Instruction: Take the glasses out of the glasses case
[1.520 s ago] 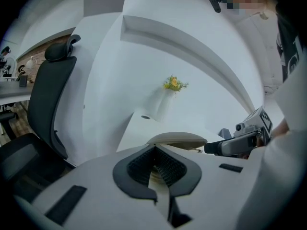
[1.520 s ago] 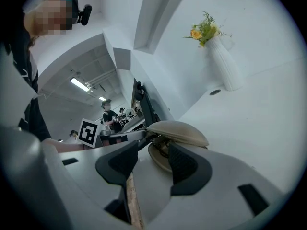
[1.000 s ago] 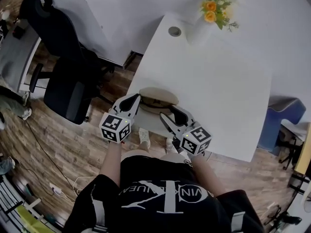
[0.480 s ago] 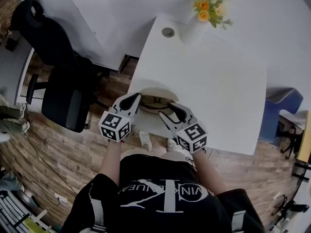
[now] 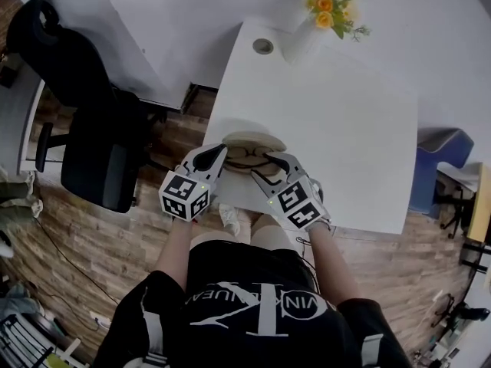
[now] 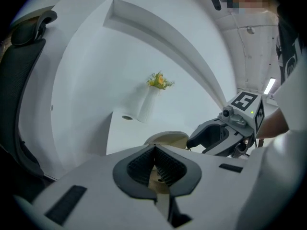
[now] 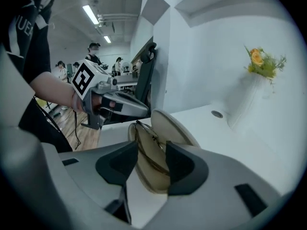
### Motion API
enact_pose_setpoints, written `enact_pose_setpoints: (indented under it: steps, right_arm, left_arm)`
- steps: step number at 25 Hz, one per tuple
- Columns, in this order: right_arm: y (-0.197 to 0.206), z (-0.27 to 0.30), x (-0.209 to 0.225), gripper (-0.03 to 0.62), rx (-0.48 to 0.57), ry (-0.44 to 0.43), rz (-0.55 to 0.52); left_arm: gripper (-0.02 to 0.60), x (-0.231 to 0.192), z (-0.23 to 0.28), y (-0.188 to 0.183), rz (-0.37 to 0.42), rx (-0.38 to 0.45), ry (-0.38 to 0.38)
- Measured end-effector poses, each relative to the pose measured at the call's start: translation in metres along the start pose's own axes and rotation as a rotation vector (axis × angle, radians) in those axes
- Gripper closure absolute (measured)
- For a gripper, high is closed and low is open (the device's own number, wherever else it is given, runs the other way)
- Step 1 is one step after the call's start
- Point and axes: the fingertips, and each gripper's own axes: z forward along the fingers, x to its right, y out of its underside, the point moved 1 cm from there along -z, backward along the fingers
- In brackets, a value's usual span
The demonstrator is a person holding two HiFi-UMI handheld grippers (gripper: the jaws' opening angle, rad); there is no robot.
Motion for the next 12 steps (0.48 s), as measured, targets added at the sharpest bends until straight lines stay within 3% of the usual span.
enact_pose_setpoints:
  steps: [12]
  right_arm:
    - [-0.007, 0.022, 0.004, 0.425, -0.153, -0.025, -0.317]
  left_arm:
    - [0.568, -0.012, 0.006, -0.003, -0.047, 0.013, -0.022]
